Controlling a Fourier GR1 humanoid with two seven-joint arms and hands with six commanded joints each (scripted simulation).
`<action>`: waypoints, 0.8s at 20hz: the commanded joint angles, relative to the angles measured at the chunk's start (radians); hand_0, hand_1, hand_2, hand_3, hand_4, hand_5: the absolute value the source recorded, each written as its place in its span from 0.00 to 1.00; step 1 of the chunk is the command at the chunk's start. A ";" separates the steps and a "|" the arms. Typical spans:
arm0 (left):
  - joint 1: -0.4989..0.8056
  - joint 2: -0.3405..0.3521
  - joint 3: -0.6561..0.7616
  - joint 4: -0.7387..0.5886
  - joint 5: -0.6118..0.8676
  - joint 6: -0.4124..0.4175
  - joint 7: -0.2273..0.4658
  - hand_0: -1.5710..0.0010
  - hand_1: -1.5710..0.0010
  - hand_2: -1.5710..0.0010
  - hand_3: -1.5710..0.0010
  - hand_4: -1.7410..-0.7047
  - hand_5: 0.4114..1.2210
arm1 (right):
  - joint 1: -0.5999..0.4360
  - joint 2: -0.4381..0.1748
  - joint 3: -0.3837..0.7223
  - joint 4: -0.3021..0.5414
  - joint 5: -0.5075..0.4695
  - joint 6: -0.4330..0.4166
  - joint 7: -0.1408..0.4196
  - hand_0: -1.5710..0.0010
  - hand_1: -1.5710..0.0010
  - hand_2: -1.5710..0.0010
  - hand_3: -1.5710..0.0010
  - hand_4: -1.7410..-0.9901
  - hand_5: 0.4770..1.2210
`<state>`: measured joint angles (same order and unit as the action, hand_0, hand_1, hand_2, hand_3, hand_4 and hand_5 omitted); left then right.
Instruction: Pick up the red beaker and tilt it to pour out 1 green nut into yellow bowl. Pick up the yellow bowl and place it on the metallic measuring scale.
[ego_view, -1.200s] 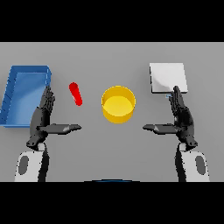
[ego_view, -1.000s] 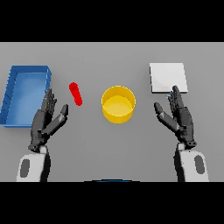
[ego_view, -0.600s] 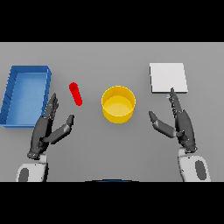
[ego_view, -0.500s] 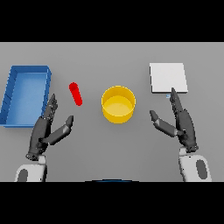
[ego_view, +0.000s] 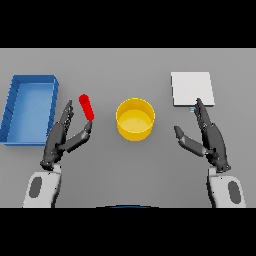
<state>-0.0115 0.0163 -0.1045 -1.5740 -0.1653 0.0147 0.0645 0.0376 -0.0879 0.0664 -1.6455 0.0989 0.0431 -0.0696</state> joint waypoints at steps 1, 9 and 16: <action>-0.026 -0.003 0.008 0.034 -0.007 0.011 -0.010 1.00 1.00 1.00 1.00 0.51 0.31 | -0.002 -0.008 -0.010 0.004 -0.009 0.005 0.000 1.00 1.00 1.00 1.00 0.59 0.19; -0.237 -0.006 0.085 0.305 0.002 0.039 -0.100 1.00 1.00 1.00 1.00 0.49 0.28 | -0.004 0.007 -0.004 0.000 0.006 -0.014 0.013 1.00 1.00 1.00 1.00 0.58 0.21; -0.373 -0.008 0.109 0.490 -0.037 0.084 -0.150 1.00 1.00 1.00 1.00 0.47 0.32 | -0.013 0.001 -0.006 0.012 0.026 -0.026 0.018 1.00 1.00 1.00 1.00 0.59 0.22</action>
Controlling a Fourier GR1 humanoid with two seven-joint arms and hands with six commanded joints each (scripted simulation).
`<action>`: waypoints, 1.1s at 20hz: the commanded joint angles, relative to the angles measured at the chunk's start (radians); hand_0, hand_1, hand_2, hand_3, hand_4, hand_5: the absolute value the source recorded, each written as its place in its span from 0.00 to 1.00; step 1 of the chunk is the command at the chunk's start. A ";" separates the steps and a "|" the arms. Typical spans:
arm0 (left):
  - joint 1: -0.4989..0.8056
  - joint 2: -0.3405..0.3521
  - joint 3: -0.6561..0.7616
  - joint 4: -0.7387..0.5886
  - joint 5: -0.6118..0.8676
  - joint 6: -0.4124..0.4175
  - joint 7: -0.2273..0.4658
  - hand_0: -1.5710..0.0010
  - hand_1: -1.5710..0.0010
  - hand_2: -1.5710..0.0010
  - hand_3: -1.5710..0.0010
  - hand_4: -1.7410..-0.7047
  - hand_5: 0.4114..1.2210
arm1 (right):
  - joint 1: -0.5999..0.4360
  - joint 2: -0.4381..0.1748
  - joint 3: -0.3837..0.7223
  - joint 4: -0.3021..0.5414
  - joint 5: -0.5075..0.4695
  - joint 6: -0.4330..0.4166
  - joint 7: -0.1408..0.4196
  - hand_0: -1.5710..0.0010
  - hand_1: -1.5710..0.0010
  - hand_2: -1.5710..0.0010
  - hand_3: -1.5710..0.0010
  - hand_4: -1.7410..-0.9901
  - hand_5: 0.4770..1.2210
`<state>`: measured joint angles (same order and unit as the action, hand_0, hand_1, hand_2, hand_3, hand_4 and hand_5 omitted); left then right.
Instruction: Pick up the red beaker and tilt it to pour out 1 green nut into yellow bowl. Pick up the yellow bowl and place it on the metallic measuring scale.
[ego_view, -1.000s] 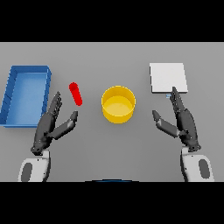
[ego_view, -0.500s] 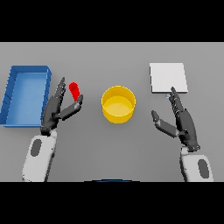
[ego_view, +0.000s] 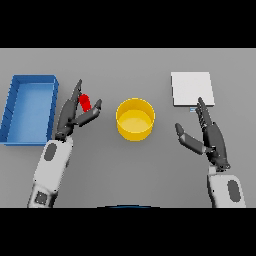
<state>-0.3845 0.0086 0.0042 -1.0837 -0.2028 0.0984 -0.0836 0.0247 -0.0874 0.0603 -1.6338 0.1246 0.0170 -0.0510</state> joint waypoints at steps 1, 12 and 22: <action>-0.013 -0.010 -0.001 0.017 0.002 0.000 -0.012 1.00 1.00 1.00 1.00 0.45 0.33 | -0.018 0.001 -0.002 0.012 -0.001 -0.001 0.014 1.00 1.00 1.00 1.00 0.59 0.22; -0.107 -0.055 0.081 0.162 0.049 0.063 -0.113 0.26 0.26 0.27 0.31 0.20 0.78 | -0.007 0.001 -0.004 0.010 0.000 -0.004 0.016 1.00 1.00 1.00 1.00 0.60 0.23; -0.098 -0.053 0.024 0.084 0.024 0.066 -0.105 0.03 0.03 0.03 0.05 0.23 0.98 | 0.011 0.012 0.011 0.005 0.010 -0.002 -0.012 1.00 1.00 1.00 1.00 0.60 0.24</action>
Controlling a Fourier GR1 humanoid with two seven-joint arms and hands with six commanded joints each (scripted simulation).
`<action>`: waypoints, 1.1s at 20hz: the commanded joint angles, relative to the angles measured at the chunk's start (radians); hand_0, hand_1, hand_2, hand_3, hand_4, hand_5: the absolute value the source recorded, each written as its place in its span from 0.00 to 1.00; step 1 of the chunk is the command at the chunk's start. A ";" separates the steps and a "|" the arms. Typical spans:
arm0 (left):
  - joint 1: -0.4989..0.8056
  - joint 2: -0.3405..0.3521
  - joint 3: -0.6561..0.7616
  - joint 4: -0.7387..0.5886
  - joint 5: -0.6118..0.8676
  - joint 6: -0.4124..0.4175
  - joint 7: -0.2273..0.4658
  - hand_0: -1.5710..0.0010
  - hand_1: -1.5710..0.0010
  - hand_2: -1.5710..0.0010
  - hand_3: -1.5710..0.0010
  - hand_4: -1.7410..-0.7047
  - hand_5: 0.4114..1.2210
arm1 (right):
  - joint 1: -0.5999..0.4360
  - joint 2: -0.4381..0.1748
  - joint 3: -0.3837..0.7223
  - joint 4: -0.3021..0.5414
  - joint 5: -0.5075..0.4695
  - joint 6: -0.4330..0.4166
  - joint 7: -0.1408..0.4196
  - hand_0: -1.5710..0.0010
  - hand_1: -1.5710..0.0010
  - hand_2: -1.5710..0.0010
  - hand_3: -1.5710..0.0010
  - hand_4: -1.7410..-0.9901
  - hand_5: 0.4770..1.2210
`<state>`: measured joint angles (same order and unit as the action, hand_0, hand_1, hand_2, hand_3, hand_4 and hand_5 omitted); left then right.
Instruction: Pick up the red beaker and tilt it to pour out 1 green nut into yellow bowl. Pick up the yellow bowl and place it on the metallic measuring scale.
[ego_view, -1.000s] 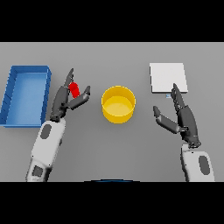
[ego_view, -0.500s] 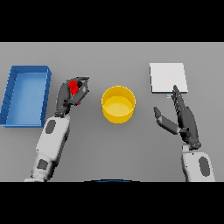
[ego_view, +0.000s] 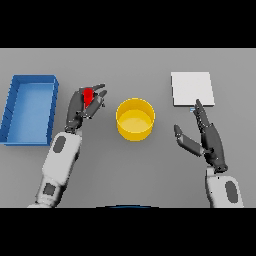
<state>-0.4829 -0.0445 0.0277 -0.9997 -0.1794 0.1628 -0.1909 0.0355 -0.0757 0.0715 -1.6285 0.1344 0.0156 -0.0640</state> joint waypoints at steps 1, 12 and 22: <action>-0.005 0.008 0.006 -0.013 0.001 -0.001 0.013 0.02 0.02 0.02 0.04 0.23 0.98 | 0.001 0.005 0.003 0.005 0.005 -0.005 -0.002 1.00 1.00 1.00 1.00 0.60 0.24; -0.048 0.113 -0.108 -0.184 -0.180 -0.052 0.215 0.00 0.00 0.00 0.01 0.12 0.92 | 0.012 -0.013 -0.003 -0.008 0.001 0.007 -0.008 1.00 1.00 1.00 1.00 0.62 0.27; -0.214 0.256 -0.328 -0.124 -0.476 -0.185 0.293 0.00 0.00 0.00 0.00 0.02 0.91 | 0.008 0.005 0.012 -0.016 0.022 -0.011 0.012 1.00 1.00 1.00 1.00 0.61 0.29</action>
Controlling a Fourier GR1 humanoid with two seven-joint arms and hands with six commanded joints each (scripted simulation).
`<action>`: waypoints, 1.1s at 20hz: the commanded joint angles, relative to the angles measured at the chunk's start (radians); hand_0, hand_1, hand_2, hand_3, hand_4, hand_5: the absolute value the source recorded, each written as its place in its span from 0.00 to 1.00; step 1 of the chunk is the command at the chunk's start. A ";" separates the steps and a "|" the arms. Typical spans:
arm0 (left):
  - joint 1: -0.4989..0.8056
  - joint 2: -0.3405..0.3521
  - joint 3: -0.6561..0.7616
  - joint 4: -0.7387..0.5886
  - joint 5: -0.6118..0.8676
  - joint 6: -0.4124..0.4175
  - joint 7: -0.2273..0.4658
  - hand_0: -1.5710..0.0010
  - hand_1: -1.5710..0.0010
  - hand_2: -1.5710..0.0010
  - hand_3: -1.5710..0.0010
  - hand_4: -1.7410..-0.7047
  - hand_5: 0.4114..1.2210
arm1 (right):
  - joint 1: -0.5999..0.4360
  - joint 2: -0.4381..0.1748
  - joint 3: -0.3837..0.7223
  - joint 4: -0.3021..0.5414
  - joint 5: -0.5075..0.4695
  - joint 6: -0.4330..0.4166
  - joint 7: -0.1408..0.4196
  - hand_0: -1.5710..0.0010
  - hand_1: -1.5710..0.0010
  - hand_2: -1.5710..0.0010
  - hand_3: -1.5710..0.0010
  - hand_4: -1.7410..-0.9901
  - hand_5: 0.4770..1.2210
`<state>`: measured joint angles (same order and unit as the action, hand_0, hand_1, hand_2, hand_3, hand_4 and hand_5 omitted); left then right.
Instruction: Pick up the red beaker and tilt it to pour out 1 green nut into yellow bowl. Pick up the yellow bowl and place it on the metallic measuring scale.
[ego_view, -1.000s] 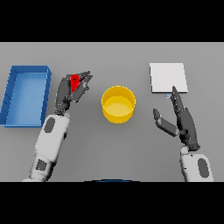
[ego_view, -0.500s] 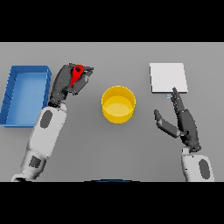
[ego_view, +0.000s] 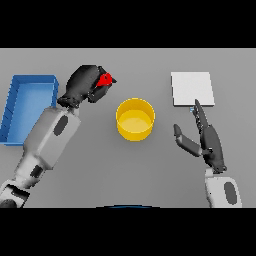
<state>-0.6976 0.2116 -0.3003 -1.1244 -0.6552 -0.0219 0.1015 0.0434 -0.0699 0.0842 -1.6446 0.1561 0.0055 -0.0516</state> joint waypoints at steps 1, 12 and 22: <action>-0.024 0.008 -0.032 0.023 -0.039 -0.022 0.017 0.00 0.00 0.00 0.00 0.02 0.92 | 0.000 -0.007 -0.006 -0.003 -0.002 0.000 -0.005 1.00 1.00 1.00 1.00 0.60 0.29; -0.241 0.066 -0.299 0.132 -0.292 -0.358 0.015 0.00 0.00 0.00 0.15 0.06 0.99 | 0.004 0.015 -0.023 0.007 -0.052 0.012 0.029 1.00 1.00 1.00 1.00 0.61 0.22; -0.407 0.043 -0.502 0.224 -0.484 -0.441 -0.082 0.00 0.00 0.00 0.08 0.01 1.00 | -0.004 0.016 -0.030 0.009 -0.062 0.015 0.017 1.00 1.00 1.00 1.00 0.59 0.17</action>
<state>-1.1047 0.2549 -0.8018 -0.9011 -1.1389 -0.4635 0.0193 0.0392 -0.0536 0.0539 -1.6351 0.0944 0.0202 -0.0366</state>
